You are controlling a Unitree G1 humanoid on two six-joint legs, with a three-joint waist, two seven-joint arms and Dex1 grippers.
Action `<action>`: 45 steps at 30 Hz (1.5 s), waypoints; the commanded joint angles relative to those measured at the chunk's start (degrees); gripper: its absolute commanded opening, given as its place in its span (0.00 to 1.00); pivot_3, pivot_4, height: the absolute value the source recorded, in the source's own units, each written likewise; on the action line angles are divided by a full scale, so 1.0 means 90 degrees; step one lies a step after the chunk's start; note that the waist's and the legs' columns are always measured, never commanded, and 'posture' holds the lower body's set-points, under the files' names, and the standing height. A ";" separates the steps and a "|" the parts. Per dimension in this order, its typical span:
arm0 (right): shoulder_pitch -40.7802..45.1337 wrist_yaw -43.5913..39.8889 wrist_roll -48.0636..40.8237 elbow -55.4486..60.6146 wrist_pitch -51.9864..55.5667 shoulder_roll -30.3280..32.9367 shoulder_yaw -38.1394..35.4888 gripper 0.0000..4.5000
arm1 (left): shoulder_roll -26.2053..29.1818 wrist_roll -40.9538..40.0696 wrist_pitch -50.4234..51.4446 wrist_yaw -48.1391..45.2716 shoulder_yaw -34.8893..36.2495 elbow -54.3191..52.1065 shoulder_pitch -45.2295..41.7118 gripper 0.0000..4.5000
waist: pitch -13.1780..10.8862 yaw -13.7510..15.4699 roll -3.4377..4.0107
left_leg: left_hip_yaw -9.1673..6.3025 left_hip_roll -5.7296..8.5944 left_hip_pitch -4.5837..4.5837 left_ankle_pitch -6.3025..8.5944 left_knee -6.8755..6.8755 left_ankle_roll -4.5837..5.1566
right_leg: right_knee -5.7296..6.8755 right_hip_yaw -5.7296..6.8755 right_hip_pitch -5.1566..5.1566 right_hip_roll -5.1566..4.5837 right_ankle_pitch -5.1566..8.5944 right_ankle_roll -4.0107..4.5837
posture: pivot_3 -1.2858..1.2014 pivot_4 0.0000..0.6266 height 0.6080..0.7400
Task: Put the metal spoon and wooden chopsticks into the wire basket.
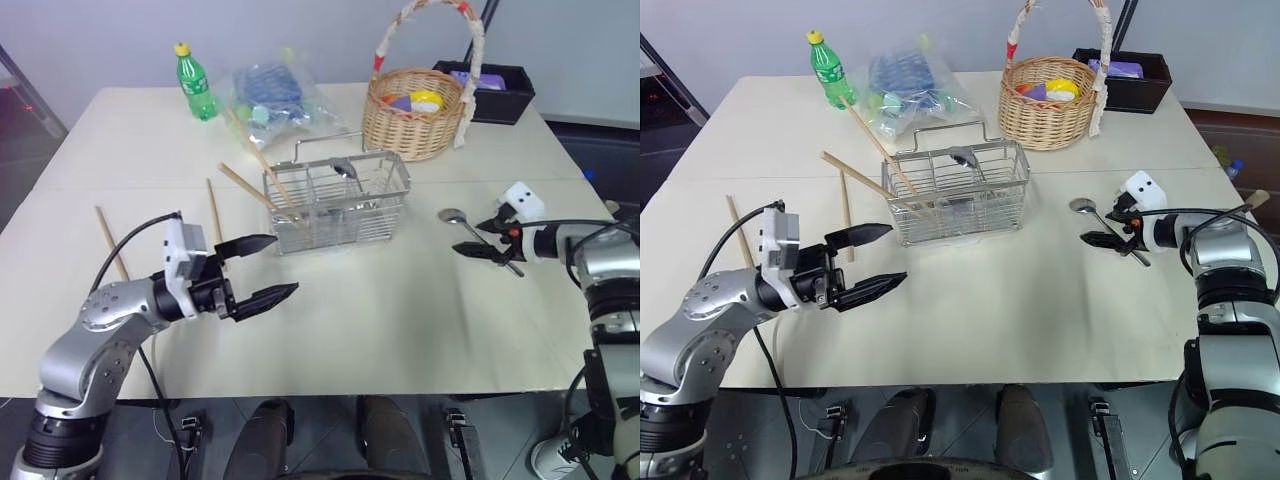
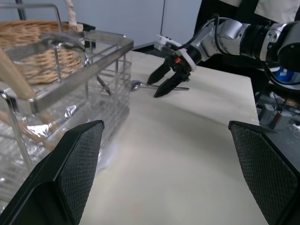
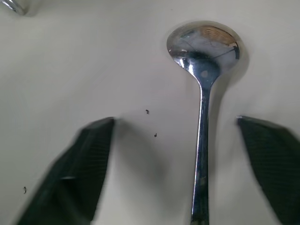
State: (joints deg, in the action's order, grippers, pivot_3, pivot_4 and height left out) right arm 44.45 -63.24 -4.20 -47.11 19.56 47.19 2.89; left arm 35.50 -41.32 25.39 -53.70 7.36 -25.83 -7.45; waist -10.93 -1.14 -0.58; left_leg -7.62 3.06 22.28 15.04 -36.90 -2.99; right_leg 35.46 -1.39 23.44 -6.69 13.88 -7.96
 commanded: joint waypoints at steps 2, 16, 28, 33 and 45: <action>0.0111 -0.0057 0.0066 -0.0088 0.0046 -0.0012 -0.0027 0.35 | -0.0054 0.0064 -0.0178 -0.0086 -0.0075 0.0007 -0.0116 1.00 | 0.0000 0.0000 0.0000 | 0.0000 0.0000 0.0000 0.0000 0.0000 0.0000 | 0.0000 0.0000 0.0000 0.0000 0.0000 -0.0001 | 0.52 0.24 1.00; 0.0292 0.0630 0.0027 -0.0045 -0.0066 -0.0221 -0.0357 0.01 | -0.0086 0.0081 -0.0220 -0.0122 -0.0100 0.0025 -0.0121 1.00 | 0.0001 -0.0030 0.0000 | 0.0000 0.0000 -0.0002 0.0000 -0.0006 0.0000 | 0.0004 0.0000 0.0000 0.0000 -0.0003 0.0000 | 0.52 0.24 1.00; 0.0194 0.3054 -0.0505 0.3003 0.0506 -0.0593 -0.1697 0.01 | -0.0055 0.0064 -0.0208 -0.0203 -0.0069 0.0255 -0.0272 1.00 | -0.0002 0.0013 0.0005 | -0.0002 0.0001 0.0007 0.0000 -0.0004 -0.0001 | 0.0010 -0.0001 0.0011 0.0000 -0.0003 -0.0001 | 0.52 0.24 1.00; 0.0493 0.3993 -0.0762 0.4378 0.0551 -0.1246 -0.1906 0.01 | -0.0063 -0.0012 -0.0132 -0.0136 -0.0022 0.0320 -0.0364 1.00 | -0.0002 -0.0003 0.0005 | -0.0002 0.0001 0.0007 0.0000 -0.0004 -0.0001 | 0.0010 -0.0001 0.0011 0.0000 -0.0003 -0.0001 | 0.52 0.24 1.00; 0.0500 0.5000 -0.1679 0.6023 0.0526 -0.3355 -0.1683 0.01 | -0.0046 -0.0133 0.0037 0.0067 0.0050 0.0047 -0.0267 1.00 | -0.0001 0.0000 0.0005 | -0.0008 0.0002 0.0007 -0.0001 -0.0005 -0.0001 | 0.0051 -0.0003 0.0029 0.0000 -0.0003 0.0000 | 0.52 0.24 1.00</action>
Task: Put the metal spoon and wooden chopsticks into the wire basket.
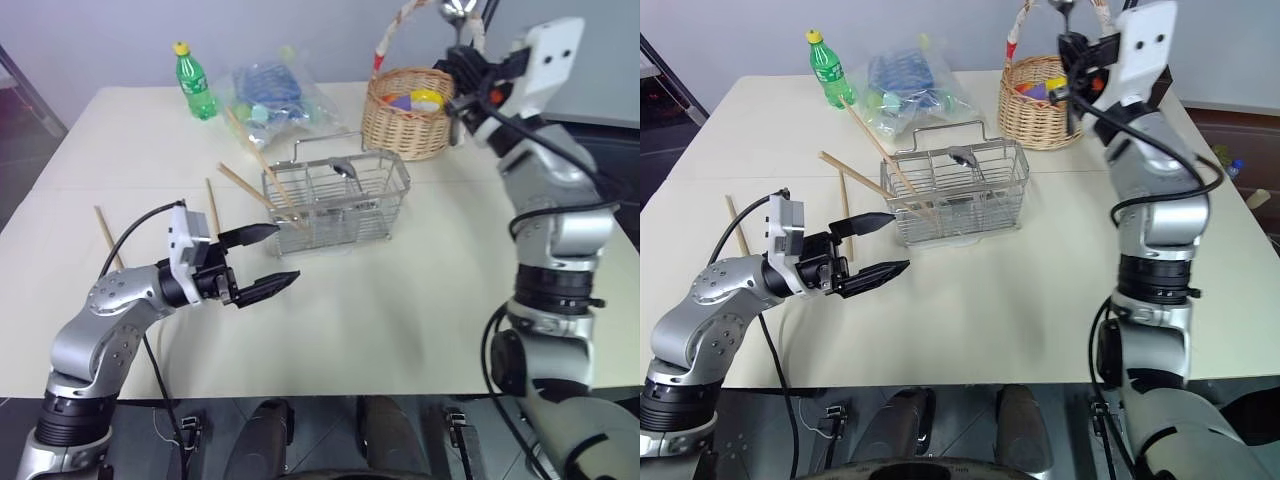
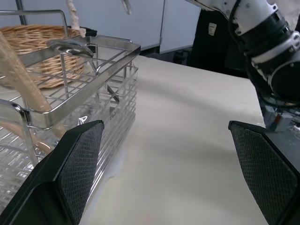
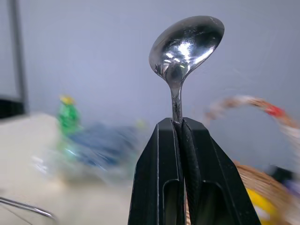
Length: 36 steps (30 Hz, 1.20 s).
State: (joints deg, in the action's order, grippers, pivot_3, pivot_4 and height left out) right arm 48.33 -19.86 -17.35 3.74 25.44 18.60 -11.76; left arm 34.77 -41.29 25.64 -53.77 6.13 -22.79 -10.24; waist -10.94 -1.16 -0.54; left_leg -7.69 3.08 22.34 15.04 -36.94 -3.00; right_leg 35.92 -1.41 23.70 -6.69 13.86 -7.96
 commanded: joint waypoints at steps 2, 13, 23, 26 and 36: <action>0.0048 0.0252 -0.0342 0.0440 -0.0087 -0.0376 -0.0023 0.01 | 0.0051 -0.0159 0.0026 0.0125 0.0217 -0.0350 0.0104 1.00 | 0.0000 0.0005 0.0000 | -0.0001 0.0000 0.0000 0.0000 0.0000 0.0000 | 0.0003 0.0000 0.0002 0.0000 0.0000 0.0001 | 0.52 0.24 1.00; -0.0423 0.0502 -0.0796 0.0706 0.0073 -0.1127 0.0274 0.01 | 0.0062 -0.0220 0.0045 0.0330 0.0335 -0.0516 0.0281 1.00 | 0.0000 -0.0012 0.0002 | 0.0000 0.0000 0.0000 0.0000 0.0004 0.0000 | 0.0015 -0.0002 0.0015 0.0001 0.0001 0.0002 | 0.52 0.24 1.00; -0.0761 0.0281 -0.0841 0.0256 -0.0533 -0.1393 0.0300 0.01 | -0.0017 -0.0237 0.0032 0.0596 0.0402 -0.0455 0.0124 1.00 | 0.0000 -0.0018 0.0003 | 0.0001 0.0000 0.0000 0.0000 0.0004 0.0000 | 0.0017 -0.0002 0.0018 0.0002 0.0001 0.0002 | 0.52 0.24 1.00; -0.0712 0.0223 -0.0847 0.0097 -0.0686 -0.1386 0.0281 0.01 | 0.0058 -0.0309 0.0076 0.0626 0.0489 -0.0527 0.0191 1.00 | 0.0000 -0.0024 0.0003 | 0.0001 0.0000 0.0000 0.0000 0.0005 0.0000 | 0.0017 -0.0003 0.0018 0.0002 0.0001 0.0002 | 0.52 0.24 1.00; -0.0806 0.0074 -0.0821 0.0028 -0.0839 -0.1318 0.0367 0.08 | 0.0115 -0.0304 0.0070 0.0733 0.0594 -0.0524 0.0180 1.00 | 0.0000 -0.0026 0.0003 | 0.0001 -0.0001 0.0000 0.0000 0.0007 0.0000 | 0.0017 -0.0003 0.0020 0.0002 0.0001 0.0002 | 0.52 0.24 1.00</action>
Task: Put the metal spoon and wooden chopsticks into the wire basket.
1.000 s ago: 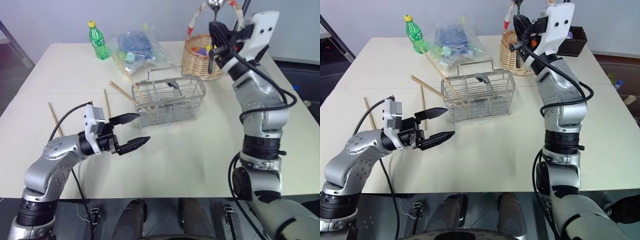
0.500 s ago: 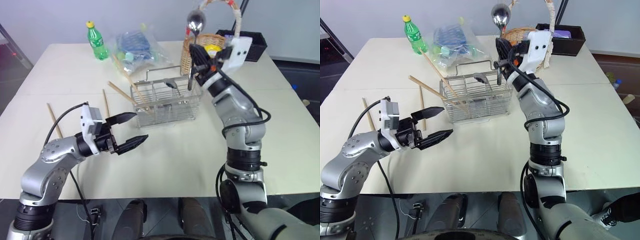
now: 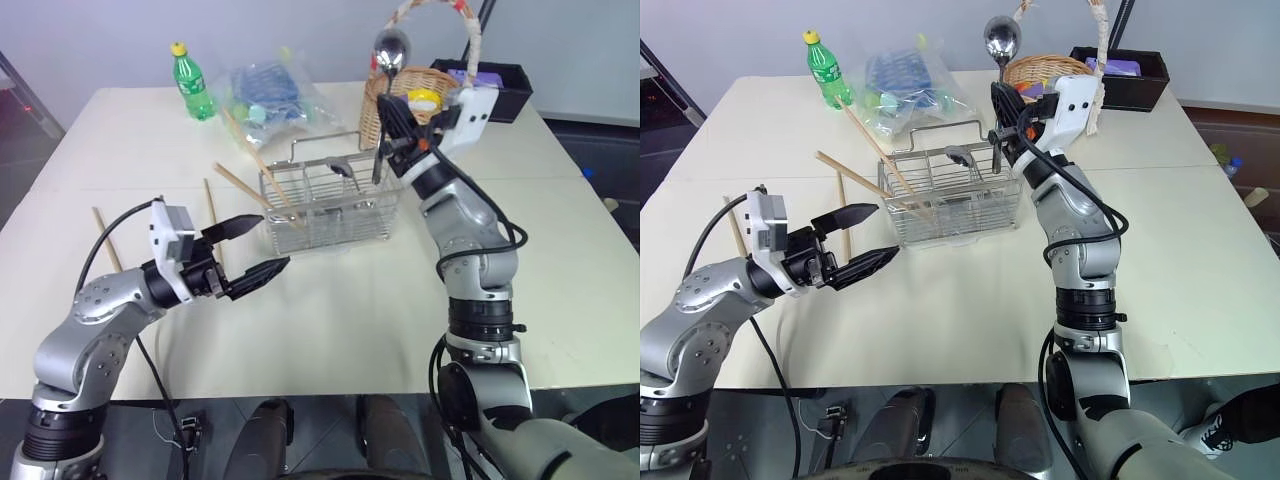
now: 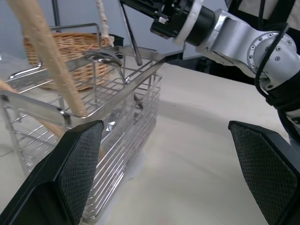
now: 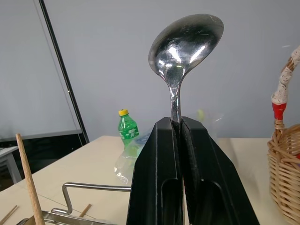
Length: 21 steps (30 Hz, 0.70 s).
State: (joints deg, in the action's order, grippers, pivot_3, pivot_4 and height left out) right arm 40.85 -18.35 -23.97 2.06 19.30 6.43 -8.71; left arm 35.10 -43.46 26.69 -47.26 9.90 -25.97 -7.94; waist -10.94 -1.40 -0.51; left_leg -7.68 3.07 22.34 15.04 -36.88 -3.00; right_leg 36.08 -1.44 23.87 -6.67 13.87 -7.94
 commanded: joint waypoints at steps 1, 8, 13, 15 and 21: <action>0.0016 -0.0110 -0.0086 0.0224 -0.0156 0.0049 0.0030 0.16 | 0.0092 -0.0055 -0.0054 0.0007 0.0197 -0.0138 -0.0106 1.00 | 0.0000 0.0000 0.0000 | 0.0000 0.0000 0.0000 0.0000 0.0000 0.0000 | 0.0000 0.0000 0.0000 0.0000 0.0000 0.0000 | 0.52 0.24 1.00; -0.0027 -0.0148 -0.0048 0.0264 -0.0230 0.0161 0.0024 0.94 | 0.0176 -0.0023 -0.0089 -0.0052 0.0292 0.0036 -0.0194 1.00 | 0.0000 -0.0003 0.0000 | 0.0000 0.0000 0.0000 0.0000 0.0001 0.0000 | 0.0000 0.0000 0.0000 0.0000 0.0000 0.0000 | 0.52 0.24 1.00; -0.0139 -0.0152 -0.0056 0.0468 -0.0166 0.0287 0.0015 0.99 | 0.0172 0.0007 -0.0109 -0.0080 0.0293 0.0100 -0.0231 1.00 | 0.0000 0.0005 0.0000 | 0.0000 0.0000 0.0000 0.0000 0.0001 0.0000 | -0.0001 0.0000 0.0001 0.0000 0.0000 0.0000 | 0.52 0.24 1.00; -0.0172 -0.0202 -0.0068 0.0569 -0.0091 0.0439 -0.0007 0.99 | 0.0164 -0.0006 -0.0090 -0.0068 0.0310 0.0087 -0.0221 1.00 | 0.0000 0.0012 0.0000 | 0.0000 0.0000 0.0000 0.0000 0.0001 0.0000 | -0.0001 0.0000 0.0001 0.0000 0.0000 0.0000 | 0.52 0.24 1.00; -0.0251 -0.0520 -0.0272 0.1039 0.0388 0.1106 -0.0064 0.99 | 0.0201 -0.0137 0.0033 0.0144 0.0658 -0.0063 0.0077 1.00 | 0.0000 0.0007 0.0000 | 0.0000 0.0000 0.0001 0.0000 0.0003 0.0000 | -0.0002 -0.0001 0.0002 0.0000 0.0001 0.0001 | 0.52 0.24 1.00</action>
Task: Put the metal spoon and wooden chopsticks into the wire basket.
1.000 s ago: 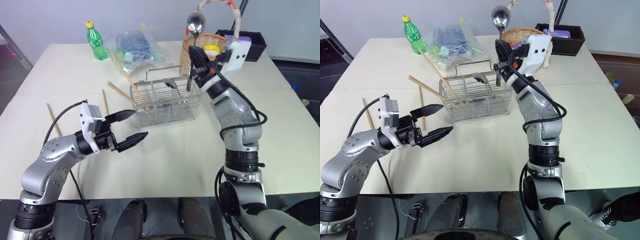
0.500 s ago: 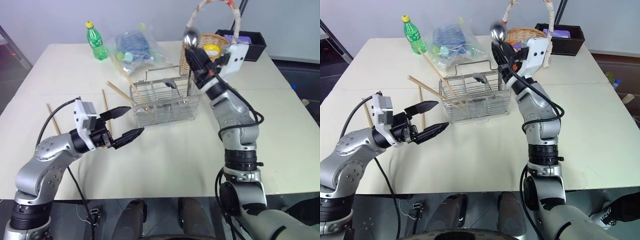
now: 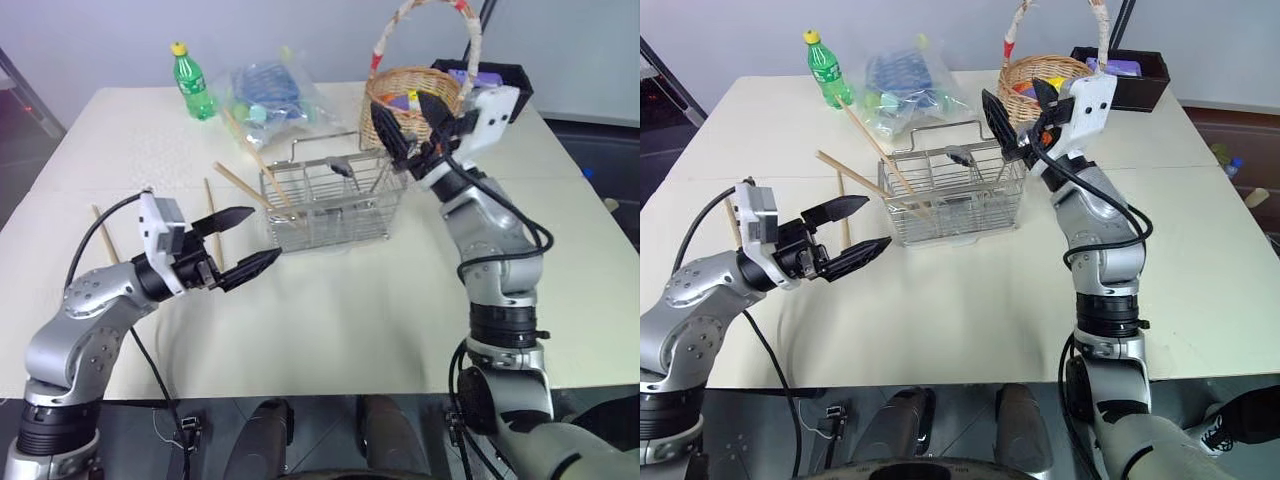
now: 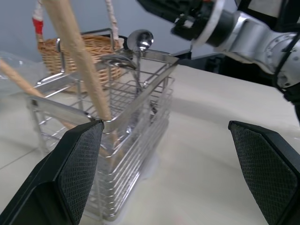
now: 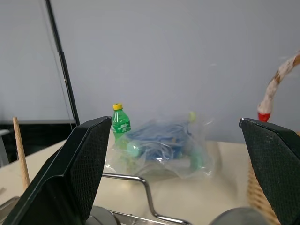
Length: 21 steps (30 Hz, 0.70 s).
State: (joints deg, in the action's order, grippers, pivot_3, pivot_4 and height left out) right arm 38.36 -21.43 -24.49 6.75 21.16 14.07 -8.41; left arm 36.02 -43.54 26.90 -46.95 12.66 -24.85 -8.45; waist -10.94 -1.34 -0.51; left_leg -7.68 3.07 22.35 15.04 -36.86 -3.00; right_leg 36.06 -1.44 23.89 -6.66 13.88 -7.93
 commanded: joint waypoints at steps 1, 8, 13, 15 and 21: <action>-0.0006 -0.0265 -0.0309 0.0660 0.0345 0.0426 -0.0117 0.99 | 0.0110 -0.0117 0.0015 0.0155 0.0445 -0.0194 0.0242 1.00 | 0.0000 -0.0001 0.0000 | 0.0000 0.0000 0.0000 0.0000 0.0001 0.0000 | -0.0001 0.0000 0.0000 0.0000 0.0000 0.0000 | 0.52 0.24 1.00; -0.0544 -0.0820 -0.1117 0.1632 0.1445 0.1554 -0.0421 0.99 | -0.0055 0.0259 -0.0206 0.0669 0.0809 -0.0123 0.0886 1.00 | 0.0000 0.0043 -0.0002 | -0.0001 0.0000 0.0003 0.0001 0.0001 0.0001 | -0.0008 0.0001 -0.0004 -0.0002 0.0001 0.0001 | 0.52 0.24 1.00; -0.1381 -0.1223 -0.1474 0.2224 0.1602 0.2076 -0.0674 0.99 | -0.0573 0.1260 -0.0813 0.1476 0.0610 0.0339 0.0856 1.00 | 0.0001 0.0074 -0.0004 | -0.0001 0.0000 0.0003 0.0001 0.0000 0.0002 | -0.0019 0.0002 -0.0015 -0.0002 0.0001 0.0000 | 0.52 0.24 1.00; -0.1702 -0.1292 -0.1666 0.2494 0.1682 0.2242 -0.0869 0.99 | -0.0779 0.1456 -0.0951 0.1675 0.0577 0.0483 0.0856 1.00 | 0.0001 0.0075 -0.0004 | -0.0001 0.0000 0.0003 0.0001 -0.0001 0.0002 | -0.0022 0.0002 -0.0017 -0.0002 0.0001 0.0000 | 0.52 0.24 1.00; -0.2546 -0.1743 -0.2148 0.3068 0.1906 0.2889 -0.1250 0.99 | -0.1349 0.2125 -0.1490 0.2239 0.0351 0.1248 0.0593 1.00 | 0.0003 0.0081 -0.0006 | -0.0001 -0.0002 0.0002 0.0002 -0.0001 0.0003 | -0.0027 0.0003 -0.0019 -0.0001 0.0001 0.0000 | 0.52 0.24 1.00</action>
State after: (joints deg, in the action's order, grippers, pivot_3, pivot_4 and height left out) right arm 15.88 -35.47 -42.39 31.82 38.77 38.99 -18.28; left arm 24.52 -26.26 15.97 -28.74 16.04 -14.21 -2.29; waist -10.91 -0.61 -0.56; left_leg -7.68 3.06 22.37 15.05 -36.87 -2.97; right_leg 35.78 -1.41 23.69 -6.68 13.88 -7.94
